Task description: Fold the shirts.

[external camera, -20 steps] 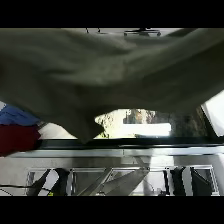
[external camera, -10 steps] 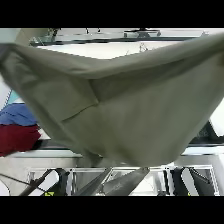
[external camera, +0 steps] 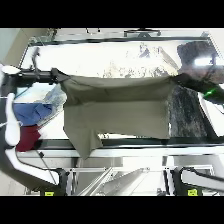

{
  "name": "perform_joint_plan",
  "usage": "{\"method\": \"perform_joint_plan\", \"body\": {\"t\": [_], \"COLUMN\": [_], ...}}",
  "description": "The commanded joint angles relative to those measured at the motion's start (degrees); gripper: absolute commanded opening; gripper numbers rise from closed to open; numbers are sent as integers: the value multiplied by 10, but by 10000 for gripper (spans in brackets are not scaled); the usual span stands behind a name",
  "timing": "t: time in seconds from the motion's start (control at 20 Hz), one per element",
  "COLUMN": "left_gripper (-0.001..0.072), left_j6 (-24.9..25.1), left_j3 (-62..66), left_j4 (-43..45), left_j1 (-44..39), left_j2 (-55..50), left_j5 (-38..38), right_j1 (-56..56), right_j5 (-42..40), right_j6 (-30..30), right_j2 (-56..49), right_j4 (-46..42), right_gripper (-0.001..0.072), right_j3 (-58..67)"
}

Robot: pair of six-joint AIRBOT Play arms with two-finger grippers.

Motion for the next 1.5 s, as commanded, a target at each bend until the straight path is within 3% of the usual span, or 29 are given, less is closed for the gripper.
{"method": "perform_joint_plan", "body": {"t": [0.0, 0.2, 0.4, 0.6, 0.7, 0.8, 1.2, 1.25, 1.3, 1.35, 1.4, 1.45], "left_gripper": [12, 12, 11, 3, 2, 2, 2, 2, 5, 133, 279, 274], "left_j6": [19, 7, -8, -25, -63, -102, -86, -86, -86, -87, -99, -122], "left_j3": [55, 161, 232, 237, 237, 236, 177, 186, 199, 215, 233, 249], "left_j4": [11, 10, 21, 33, 70, 130, 135, 135, 135, 136, 136, 136], "left_j1": [-12, -10, -6, 2, 9, 14, -12, -12, -12, -9, -6, -3], "left_j2": [-129, -189, -206, -206, -206, -206, -206, -206, -206, -206, -206, -206], "left_j5": [34, 43, -1, -78, -108, -114, -71, -74, -91, -114, -138, -156], "right_j1": [10, 8, -3, -21, -23, -21, 1, 2, 1, -2, -7, -14], "right_j5": [-11, 34, 90, 151, 172, 169, 128, 128, 135, 148, 162, 174], "right_j6": [-57, -33, -29, 24, 39, 52, 53, 53, 53, 56, 68, 85], "right_j2": [-156, -244, -253, -253, -253, -253, -258, -258, -256, -253, -246, -236], "right_j4": [84, 97, 82, -51, -103, -138, -147, -149, -154, -160, -170, -183], "right_gripper": [21, 21, 21, 21, 21, 21, 22, 43, 213, 266, 266, 267], "right_j3": [49, 162, 189, 189, 188, 188, 188, 188, 188, 188, 188, 188]}}
